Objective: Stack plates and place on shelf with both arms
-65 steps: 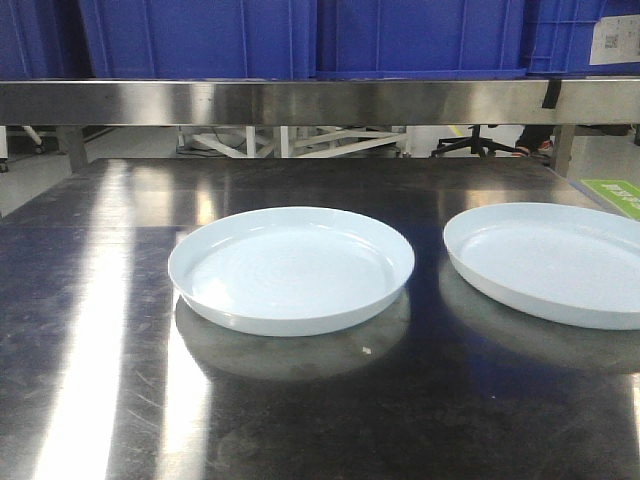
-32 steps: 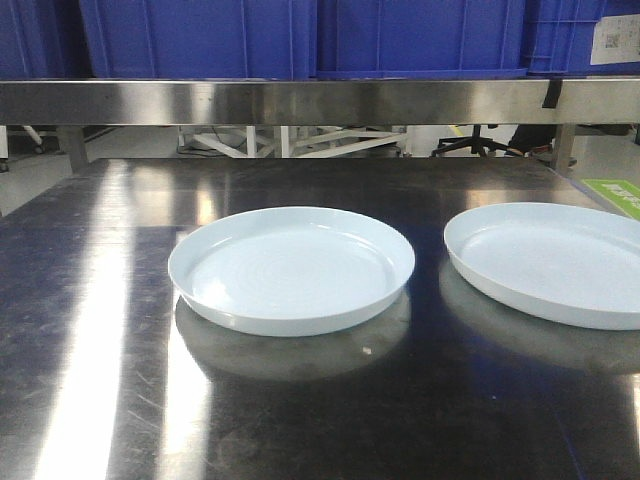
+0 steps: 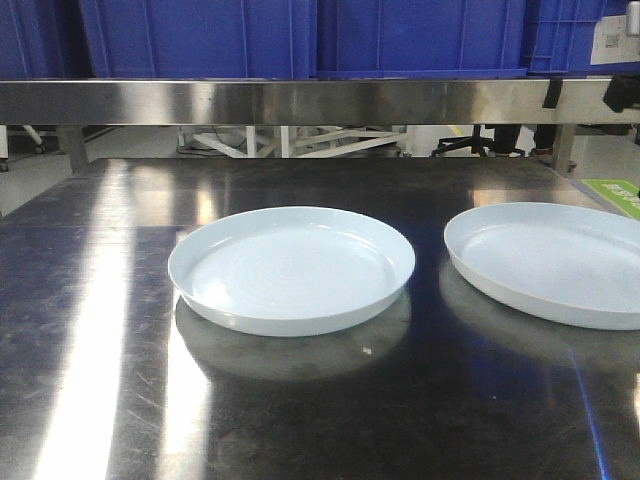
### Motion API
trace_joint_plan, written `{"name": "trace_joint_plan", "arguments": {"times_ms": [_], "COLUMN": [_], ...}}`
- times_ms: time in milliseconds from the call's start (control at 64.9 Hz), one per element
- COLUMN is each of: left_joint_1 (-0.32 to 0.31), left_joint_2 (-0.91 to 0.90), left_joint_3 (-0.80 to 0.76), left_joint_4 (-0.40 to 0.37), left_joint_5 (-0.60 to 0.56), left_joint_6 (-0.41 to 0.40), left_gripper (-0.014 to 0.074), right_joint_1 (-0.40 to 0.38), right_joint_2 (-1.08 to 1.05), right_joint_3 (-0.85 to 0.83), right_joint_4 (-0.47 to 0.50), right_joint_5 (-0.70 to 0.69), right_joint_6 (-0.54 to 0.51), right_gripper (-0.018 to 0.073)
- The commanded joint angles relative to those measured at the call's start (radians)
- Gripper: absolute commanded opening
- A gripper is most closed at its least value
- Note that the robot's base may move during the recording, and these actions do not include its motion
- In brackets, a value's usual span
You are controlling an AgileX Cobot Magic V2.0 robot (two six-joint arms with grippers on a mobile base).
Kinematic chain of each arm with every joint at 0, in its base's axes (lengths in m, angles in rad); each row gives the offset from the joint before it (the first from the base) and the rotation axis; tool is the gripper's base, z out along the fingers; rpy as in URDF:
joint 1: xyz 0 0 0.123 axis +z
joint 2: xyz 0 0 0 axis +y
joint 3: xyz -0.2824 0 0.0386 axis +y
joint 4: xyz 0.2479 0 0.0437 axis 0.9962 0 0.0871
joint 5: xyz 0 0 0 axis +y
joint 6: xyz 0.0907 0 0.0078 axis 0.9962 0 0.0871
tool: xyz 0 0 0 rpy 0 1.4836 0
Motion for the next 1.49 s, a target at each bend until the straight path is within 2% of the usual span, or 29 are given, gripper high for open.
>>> {"name": "trace_joint_plan", "arguments": {"times_ms": [0, 200, 847, 1063, 1217, 1356, 1479], "left_joint_1": [0.0, 0.0, 0.0, 0.0, 0.0, 0.0, 0.0], "left_joint_2": [0.004, 0.004, 0.004, 0.004, 0.004, 0.004, 0.004], "left_joint_3": [-0.03, -0.03, -0.03, -0.03, -0.03, -0.03, -0.03], "left_joint_4": [0.0, 0.0, 0.0, 0.0, 0.0, 0.0, 0.0], "left_joint_5": [-0.08, -0.08, -0.08, -0.08, -0.08, -0.08, -0.08], "left_joint_6": [0.001, 0.001, 0.001, 0.001, 0.001, 0.001, 0.001], "left_gripper": [0.0083, 0.0083, 0.0083, 0.0083, 0.0083, 0.0083, 0.0083], "right_joint_1": [-0.02, -0.02, -0.012, -0.012, -0.012, -0.019, -0.043], "right_joint_2": [-0.017, 0.025, 0.087, 0.087, 0.087, 0.076, 0.037], "right_joint_3": [-0.042, -0.042, -0.042, -0.042, -0.042, -0.042, -0.044], "right_joint_4": [-0.031, -0.043, -0.01, 0.001, 0.006, 0.013, 0.029], "right_joint_5": [-0.032, -0.048, -0.039, -0.023, -0.017, -0.009, -0.006], "right_joint_6": [-0.005, -0.005, -0.005, -0.005, -0.005, -0.005, -0.005], "right_gripper": [0.035, 0.0417, 0.0409, 0.0233, 0.016, 0.005, 0.0052]}}
